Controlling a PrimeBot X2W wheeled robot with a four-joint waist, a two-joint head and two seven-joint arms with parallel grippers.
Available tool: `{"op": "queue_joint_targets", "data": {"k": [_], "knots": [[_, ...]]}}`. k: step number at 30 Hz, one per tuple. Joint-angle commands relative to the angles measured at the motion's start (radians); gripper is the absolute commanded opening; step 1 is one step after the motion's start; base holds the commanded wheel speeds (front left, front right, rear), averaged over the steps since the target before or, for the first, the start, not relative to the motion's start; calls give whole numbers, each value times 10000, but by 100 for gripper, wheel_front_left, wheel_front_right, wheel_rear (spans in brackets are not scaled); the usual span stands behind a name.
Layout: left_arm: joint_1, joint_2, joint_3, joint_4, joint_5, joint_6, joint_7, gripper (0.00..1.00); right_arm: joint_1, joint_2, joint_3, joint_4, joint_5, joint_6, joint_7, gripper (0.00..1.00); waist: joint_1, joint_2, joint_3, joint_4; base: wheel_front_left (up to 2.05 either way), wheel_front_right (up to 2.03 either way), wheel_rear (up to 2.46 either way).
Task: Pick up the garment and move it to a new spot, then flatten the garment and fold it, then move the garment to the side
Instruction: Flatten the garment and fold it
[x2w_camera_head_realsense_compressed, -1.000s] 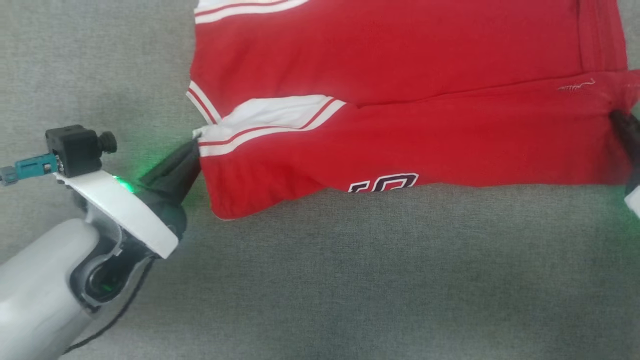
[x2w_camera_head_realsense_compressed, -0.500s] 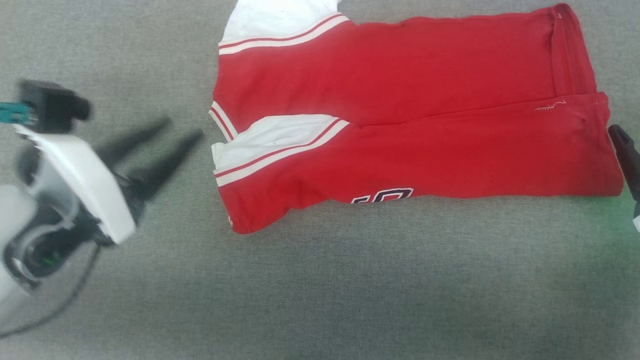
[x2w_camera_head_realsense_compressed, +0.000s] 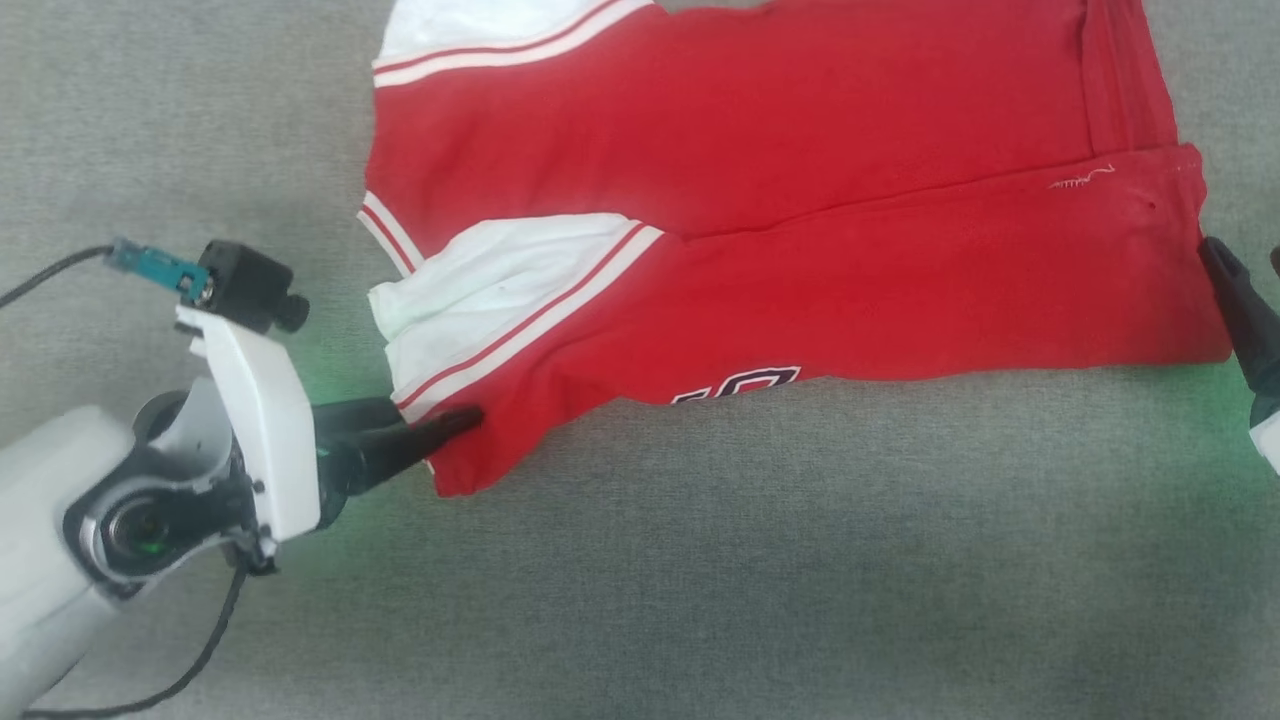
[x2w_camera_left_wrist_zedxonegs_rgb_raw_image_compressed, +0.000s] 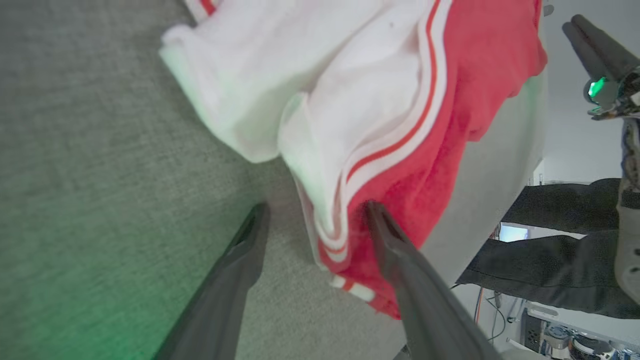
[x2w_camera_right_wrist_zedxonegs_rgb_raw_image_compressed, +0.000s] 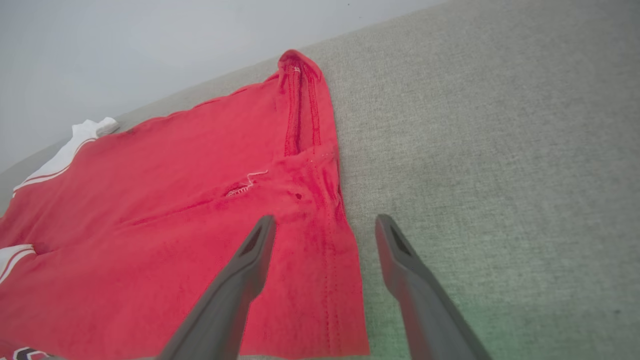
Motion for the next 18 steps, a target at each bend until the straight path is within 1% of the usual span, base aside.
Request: {"op": "queue_joint_targets", "data": {"k": [1,4,5,6,7,8,12,13,14,18], "knots": [[35,-395,-142,384,-279,-84,284,100,-110,13,42,7,29,4,-62,100,0,-1,187,-142,0,0,0],[-83,-771,-323,948,-372,-184,763,100,-199,62,153,-50,-41,4,10,100,0,-1,308,-252,0,0,0],[-130,-885,-367,1147,-352,-174,860,84,-230,52,185,-68,-64,4,41,100,0,-1,343,-295,0,0,0],[-151,-995,-388,1305,-417,-206,957,47,-255,10,239,-86,-71,4,87,100,0,-1,372,-330,0,0,0],[-184,-1091,-416,1421,-439,-241,1052,2,-269,-50,320,-100,-95,4,135,100,0,-1,392,-365,0,0,0],[-198,-1175,-425,1508,-485,-278,1123,0,-247,-125,443,-166,-135,4,241,100,0,-1,404,-395,0,0,0],[-225,-1279,-392,1598,-475,-444,1199,0,-118,-681,918,-349,-209,4,898,100,0,-1,435,-440,0,0,0],[-225,-1279,-392,1598,-475,-444,1199,0,-118,-681,918,-349,-209,4,898,100,0,-1,435,-440,0,0,0],[-226,-1290,-370,1605,-412,-485,1139,0,-106,-1019,1144,-414,-210,4,1405,100,0,-1,446,-431,0,0,0],[-290,-1373,-327,1571,-211,-544,982,0,-241,-1606,1439,-485,-140,4,2650,100,0,-1,508,-325,0,0,0]]}}
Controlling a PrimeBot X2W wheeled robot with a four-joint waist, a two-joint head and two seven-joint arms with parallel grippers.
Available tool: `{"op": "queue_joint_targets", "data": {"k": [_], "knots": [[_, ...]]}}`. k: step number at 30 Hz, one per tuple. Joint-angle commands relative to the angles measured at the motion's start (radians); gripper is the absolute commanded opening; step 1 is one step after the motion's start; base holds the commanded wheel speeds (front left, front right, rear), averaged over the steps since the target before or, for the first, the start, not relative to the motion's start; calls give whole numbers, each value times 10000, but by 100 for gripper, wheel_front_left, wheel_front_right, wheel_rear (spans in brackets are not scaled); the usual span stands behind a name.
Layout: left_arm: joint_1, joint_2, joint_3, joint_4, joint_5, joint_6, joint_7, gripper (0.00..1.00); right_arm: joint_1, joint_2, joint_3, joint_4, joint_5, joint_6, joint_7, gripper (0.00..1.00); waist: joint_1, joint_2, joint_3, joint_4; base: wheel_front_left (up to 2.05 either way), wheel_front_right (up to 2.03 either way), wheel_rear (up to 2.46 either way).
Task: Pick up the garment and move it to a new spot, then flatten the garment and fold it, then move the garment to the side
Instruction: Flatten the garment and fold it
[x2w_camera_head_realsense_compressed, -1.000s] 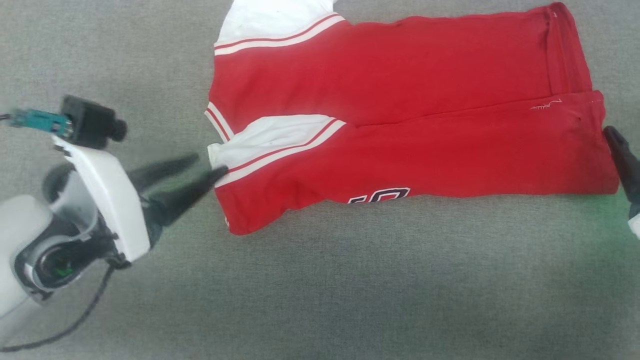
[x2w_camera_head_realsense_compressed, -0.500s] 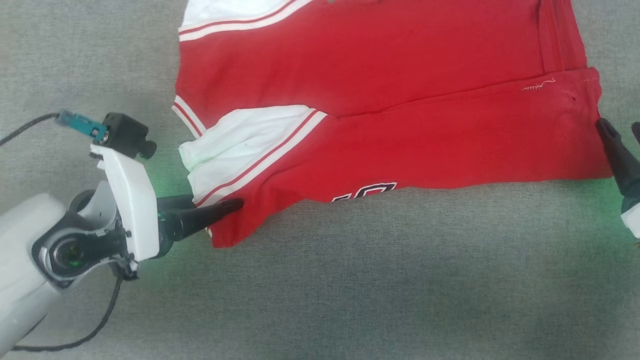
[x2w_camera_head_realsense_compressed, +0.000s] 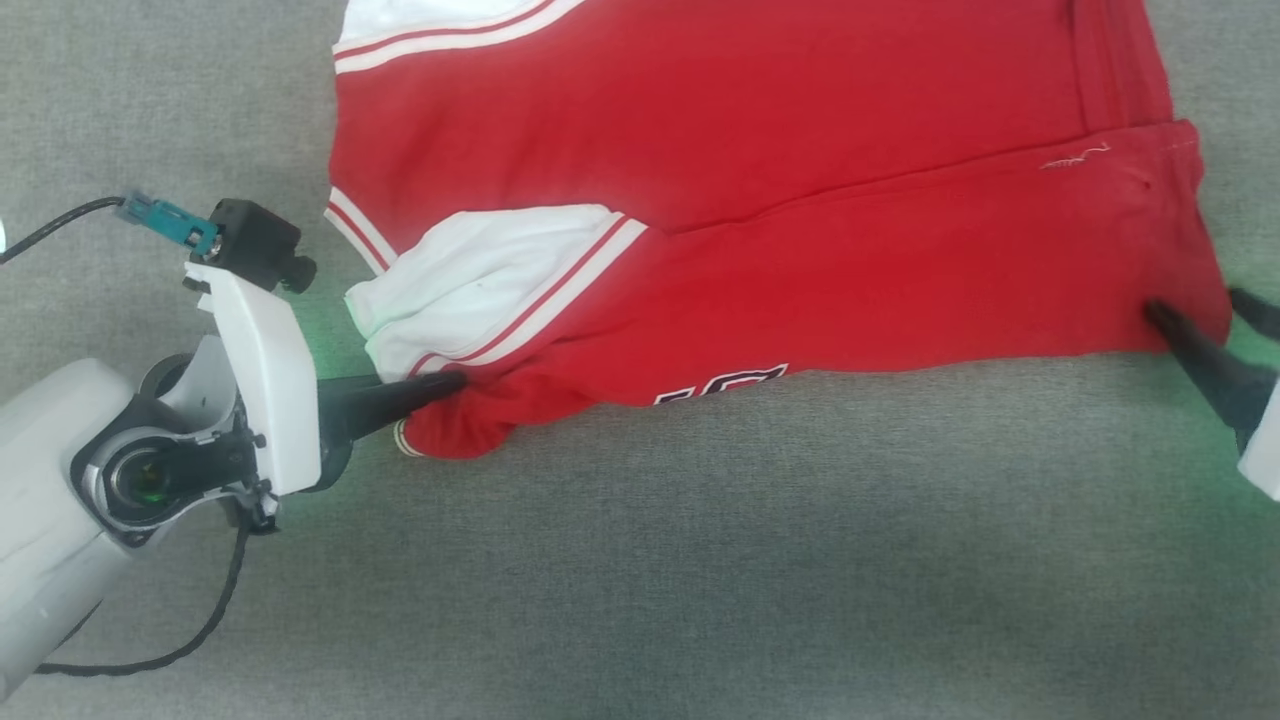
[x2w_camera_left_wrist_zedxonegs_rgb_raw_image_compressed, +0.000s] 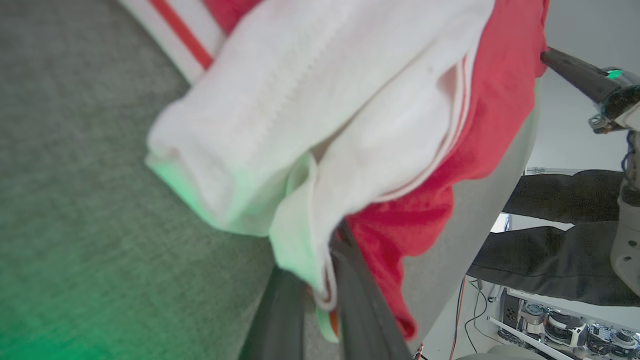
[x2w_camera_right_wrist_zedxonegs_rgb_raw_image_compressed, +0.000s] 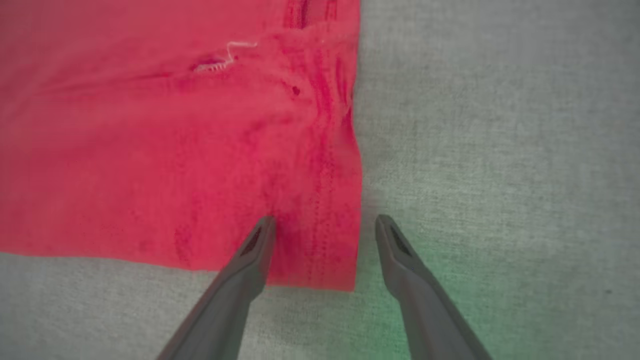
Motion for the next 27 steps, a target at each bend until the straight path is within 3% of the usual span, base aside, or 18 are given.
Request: {"op": "queue_joint_targets", "data": {"k": [1,6,7,9,15,27], "knots": [[312,-584,-374,166,188,64,-28,0,-110,-93,130,48,91,4,369,100,1,-1,40,56,0,0,0],[230,-745,-313,190,340,52,-190,0,-181,-430,685,195,135,4,1871,100,1,-1,152,233,0,0,0],[223,-762,-315,220,403,49,-256,0,-213,-416,731,171,122,6,1987,56,1,-1,163,264,0,0,0],[243,-842,-295,225,463,62,-352,0,-235,-353,733,131,118,6,2100,0,1,-1,148,332,0,0,0],[539,-546,-227,-219,778,40,-705,0,320,-403,130,-148,136,3,2034,0,1,-1,-229,455,0,0,0],[1892,1087,-329,-2134,911,9,-1496,0,3217,174,-966,-1906,311,3,2042,0,1,-1,-933,349,0,0,0]]}}
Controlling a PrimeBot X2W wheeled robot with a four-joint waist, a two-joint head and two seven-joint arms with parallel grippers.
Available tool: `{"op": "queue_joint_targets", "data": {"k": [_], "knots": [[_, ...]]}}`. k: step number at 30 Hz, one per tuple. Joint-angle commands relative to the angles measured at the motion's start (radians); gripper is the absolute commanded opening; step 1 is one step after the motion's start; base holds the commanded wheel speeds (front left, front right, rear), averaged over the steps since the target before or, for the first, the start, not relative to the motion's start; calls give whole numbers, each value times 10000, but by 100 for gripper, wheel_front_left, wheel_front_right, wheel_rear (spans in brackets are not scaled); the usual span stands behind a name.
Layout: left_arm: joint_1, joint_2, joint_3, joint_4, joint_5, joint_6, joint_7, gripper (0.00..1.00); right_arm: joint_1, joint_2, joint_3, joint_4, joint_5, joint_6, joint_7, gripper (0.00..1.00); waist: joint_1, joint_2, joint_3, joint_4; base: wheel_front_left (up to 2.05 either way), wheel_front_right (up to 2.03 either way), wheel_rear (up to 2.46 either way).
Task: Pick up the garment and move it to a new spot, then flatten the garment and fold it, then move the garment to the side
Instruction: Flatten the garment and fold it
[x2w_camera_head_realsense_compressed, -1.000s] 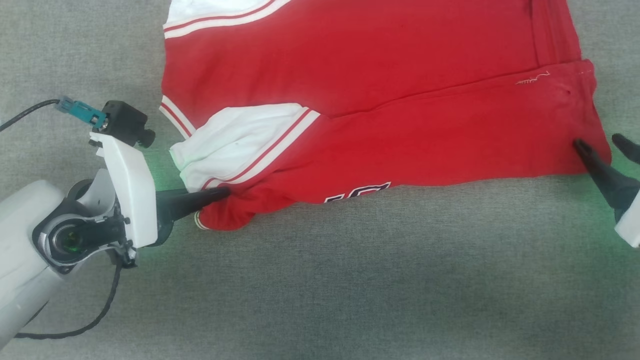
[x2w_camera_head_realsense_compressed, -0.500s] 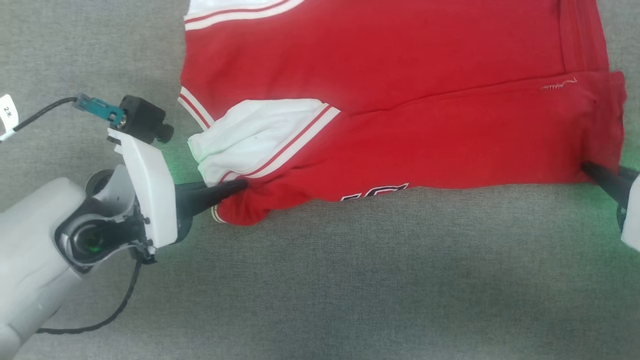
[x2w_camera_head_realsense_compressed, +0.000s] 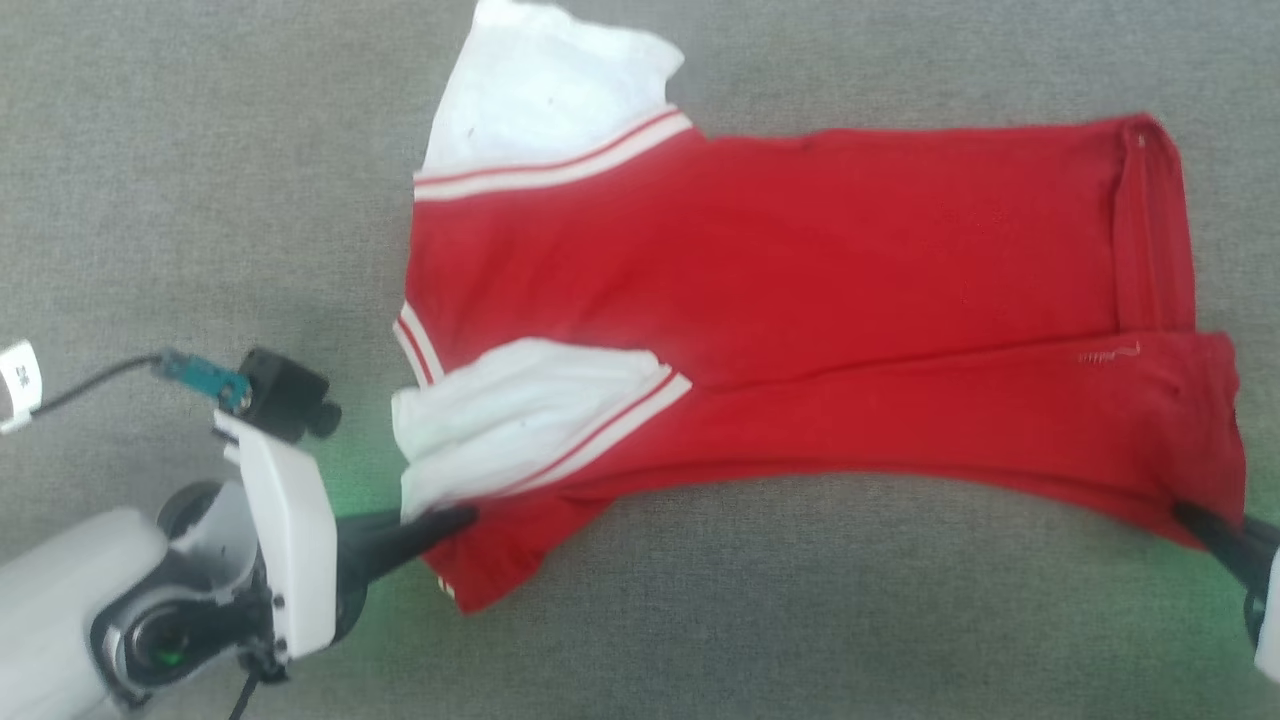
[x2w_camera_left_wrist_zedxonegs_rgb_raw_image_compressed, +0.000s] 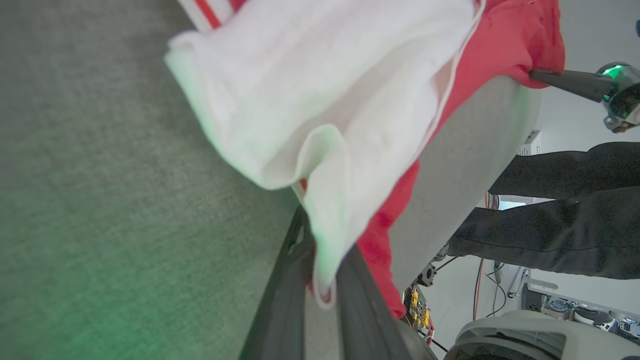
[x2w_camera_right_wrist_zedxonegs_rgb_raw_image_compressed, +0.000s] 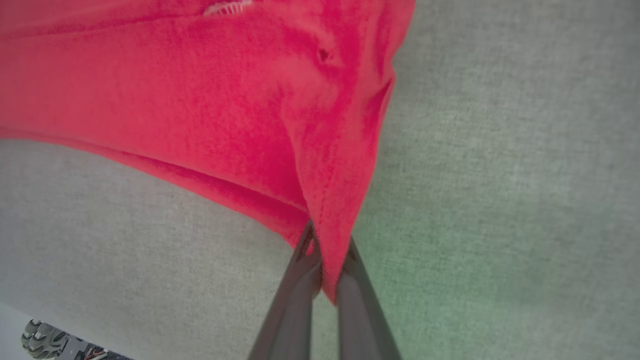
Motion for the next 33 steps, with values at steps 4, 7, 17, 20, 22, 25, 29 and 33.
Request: {"op": "queue_joint_targets", "data": {"k": [4,7,17,20,22,25,29,33], "knots": [[337,225,-29,-154,170,20,-336,0,353,364,-345,-395,-165,1,-423,29,0,0,-96,-95,0,0,0],[435,271,118,10,285,20,-743,81,212,569,-516,-436,-364,1,-1021,100,0,0,-173,-127,0,0,0],[45,828,1187,702,822,729,-2771,100,-867,703,-310,-500,-1476,2,-4572,100,0,0,-352,-385,0,0,0],[-377,687,1492,1255,1509,1094,-3512,100,-1350,623,232,-297,-2029,2,-5993,100,0,0,-279,-626,0,0,0],[-882,455,1680,1728,1909,1297,-3823,100,-1614,757,681,-63,-2318,2,-6792,100,0,0,-193,-854,0,0,0],[-1755,9,1954,2607,2393,1474,-4186,100,-2126,1076,1117,271,-2678,1,-7857,100,0,0,-43,-1256,0,0,0],[-2990,-581,2025,4067,2873,1251,-3988,100,-2667,1690,1513,583,-2954,2,-9054,100,0,0,206,-1904,0,0,0],[-4093,-929,1816,5451,3103,864,-2939,100,-2899,2077,1791,847,-3135,2,-9710,100,0,0,462,-2506,0,0,0]]}}
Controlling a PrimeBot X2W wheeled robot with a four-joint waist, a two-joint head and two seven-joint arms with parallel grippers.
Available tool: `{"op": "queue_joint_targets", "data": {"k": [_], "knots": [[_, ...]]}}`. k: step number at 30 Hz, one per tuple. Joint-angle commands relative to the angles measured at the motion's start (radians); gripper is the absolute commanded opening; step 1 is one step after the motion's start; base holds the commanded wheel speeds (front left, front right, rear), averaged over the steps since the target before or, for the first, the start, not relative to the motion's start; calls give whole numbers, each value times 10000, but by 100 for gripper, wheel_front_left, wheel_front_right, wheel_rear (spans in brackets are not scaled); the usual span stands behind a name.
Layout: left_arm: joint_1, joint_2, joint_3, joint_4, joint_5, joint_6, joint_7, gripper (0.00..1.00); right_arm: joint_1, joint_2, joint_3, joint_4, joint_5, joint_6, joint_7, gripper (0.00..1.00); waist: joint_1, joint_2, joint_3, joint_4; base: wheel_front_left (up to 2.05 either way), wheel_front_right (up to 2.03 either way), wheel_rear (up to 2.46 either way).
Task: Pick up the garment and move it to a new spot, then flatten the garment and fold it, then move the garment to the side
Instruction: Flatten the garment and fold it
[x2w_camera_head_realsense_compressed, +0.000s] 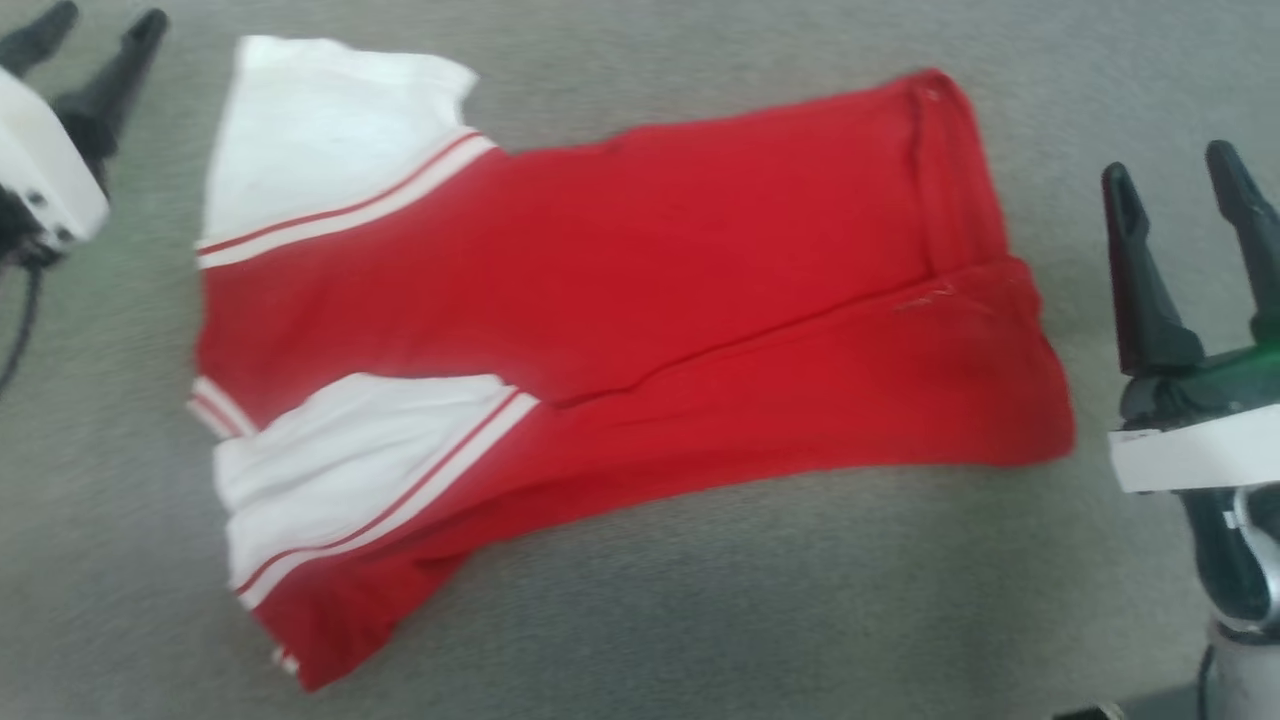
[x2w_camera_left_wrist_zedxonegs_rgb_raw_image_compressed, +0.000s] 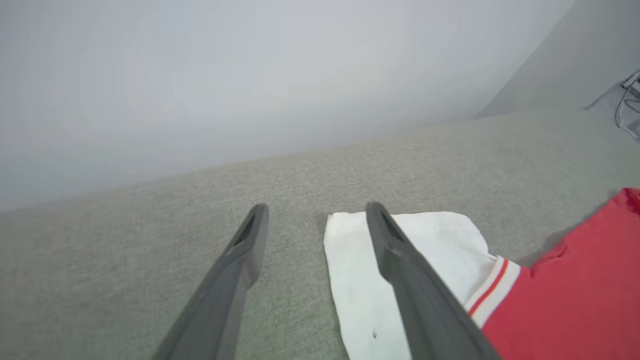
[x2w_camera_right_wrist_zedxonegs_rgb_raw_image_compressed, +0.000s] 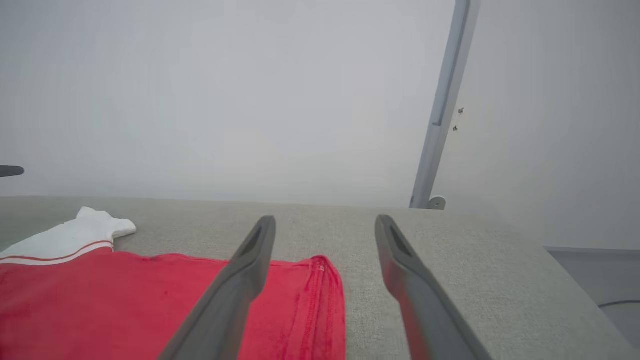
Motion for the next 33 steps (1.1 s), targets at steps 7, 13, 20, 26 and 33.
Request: {"op": "queue_joint_targets", "data": {"k": [7,13,20,26,33], "knots": [[-1550,-327,-755,1818,-261,-720,3614,100,-98,362,339,440,-21,2,-581,100,0,0,703,-1148,0,0,0],[-2364,-506,-854,2545,-919,-843,5911,100,-181,394,555,601,52,2,-631,100,0,0,1072,-1420,0,0,0],[-2615,-810,-1023,2266,-1442,-965,7414,0,-943,-149,781,812,130,1,162,100,0,0,1347,-1198,0,0,0],[-2661,-1024,-999,1721,-1640,-950,7282,0,-2167,-849,1433,1461,411,1,1830,100,0,0,1563,-832,0,0,0],[-2537,-1161,-1119,891,-1821,-947,7016,0,-4697,-1685,2266,3124,1684,-1,4514,100,0,0,1825,-79,0,0,0]]}}
